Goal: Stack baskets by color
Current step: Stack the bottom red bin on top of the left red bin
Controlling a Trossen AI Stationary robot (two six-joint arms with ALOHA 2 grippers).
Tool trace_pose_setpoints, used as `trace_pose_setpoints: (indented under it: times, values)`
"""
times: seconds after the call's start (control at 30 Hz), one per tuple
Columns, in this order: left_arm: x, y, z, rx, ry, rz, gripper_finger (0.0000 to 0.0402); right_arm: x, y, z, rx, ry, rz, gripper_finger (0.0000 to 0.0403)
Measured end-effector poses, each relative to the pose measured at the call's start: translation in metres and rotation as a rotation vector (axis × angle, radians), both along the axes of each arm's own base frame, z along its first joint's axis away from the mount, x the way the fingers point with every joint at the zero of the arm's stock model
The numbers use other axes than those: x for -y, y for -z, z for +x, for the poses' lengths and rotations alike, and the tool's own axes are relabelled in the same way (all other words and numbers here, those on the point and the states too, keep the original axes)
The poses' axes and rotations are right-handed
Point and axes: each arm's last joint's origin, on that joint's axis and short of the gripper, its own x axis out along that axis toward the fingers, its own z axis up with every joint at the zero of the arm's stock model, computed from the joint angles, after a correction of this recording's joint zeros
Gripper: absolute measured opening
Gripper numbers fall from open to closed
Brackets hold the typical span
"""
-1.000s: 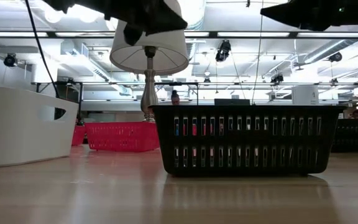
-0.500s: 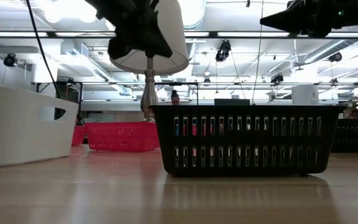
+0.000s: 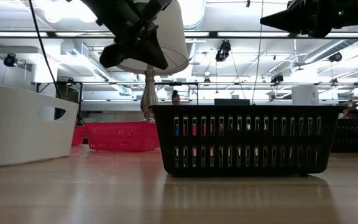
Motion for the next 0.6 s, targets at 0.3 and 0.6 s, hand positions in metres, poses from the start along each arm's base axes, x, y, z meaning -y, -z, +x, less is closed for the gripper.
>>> trace_pose_setpoints:
  times: [0.3,0.6]
  values:
    - [0.007,0.028,0.038,-0.28,0.104,-0.136,0.0,0.0,0.001,0.0,-0.009,0.017,0.0,0.0009]
    - [0.004,0.021,0.052,-0.425,0.095,-0.155,0.0,0.001,0.001,0.0,-0.015,0.021,-0.002,0.0009]
